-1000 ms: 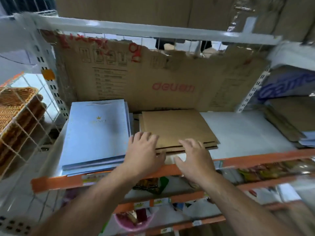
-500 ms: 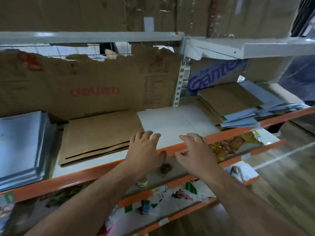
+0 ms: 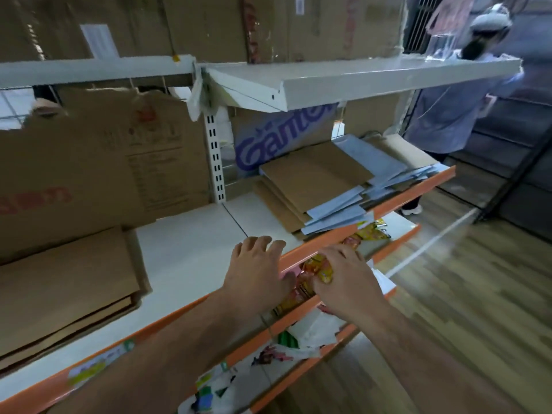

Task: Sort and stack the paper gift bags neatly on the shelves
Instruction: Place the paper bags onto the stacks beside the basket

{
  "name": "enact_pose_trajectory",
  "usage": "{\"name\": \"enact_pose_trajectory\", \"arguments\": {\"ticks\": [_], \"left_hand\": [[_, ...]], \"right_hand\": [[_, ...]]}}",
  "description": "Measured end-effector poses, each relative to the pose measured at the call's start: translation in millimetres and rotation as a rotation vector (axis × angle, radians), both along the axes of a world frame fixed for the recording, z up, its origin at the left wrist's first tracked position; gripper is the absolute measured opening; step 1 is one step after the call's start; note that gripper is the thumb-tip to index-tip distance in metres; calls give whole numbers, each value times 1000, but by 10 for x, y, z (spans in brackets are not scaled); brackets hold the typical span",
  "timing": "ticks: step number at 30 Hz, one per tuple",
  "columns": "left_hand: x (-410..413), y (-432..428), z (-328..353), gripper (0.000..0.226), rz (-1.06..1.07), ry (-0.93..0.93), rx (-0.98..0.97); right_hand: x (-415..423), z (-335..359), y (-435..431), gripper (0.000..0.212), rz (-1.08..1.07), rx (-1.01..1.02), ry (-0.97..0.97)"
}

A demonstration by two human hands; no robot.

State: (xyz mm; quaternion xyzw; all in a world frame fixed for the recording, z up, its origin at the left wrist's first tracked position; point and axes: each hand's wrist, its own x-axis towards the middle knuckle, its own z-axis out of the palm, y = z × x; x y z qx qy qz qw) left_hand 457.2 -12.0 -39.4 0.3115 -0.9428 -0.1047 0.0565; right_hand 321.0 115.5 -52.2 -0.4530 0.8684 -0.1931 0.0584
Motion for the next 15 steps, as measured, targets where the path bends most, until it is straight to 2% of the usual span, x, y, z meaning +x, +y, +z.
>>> {"name": "enact_pose_trajectory", "arguments": {"ticks": [6,9,15], "left_hand": [[-816,-444,-76,63,-101,88,-1],[-1178,-731,-149,61,-134,131,-60],[-1605,-1110,-165,79,-198,92,-129]], "right_hand": [[-647,52,-290,60,-89,20,6],[-949,122,-513,59,-125,8,28],[-1277,170,-846,54,-138,-15,42]]}}
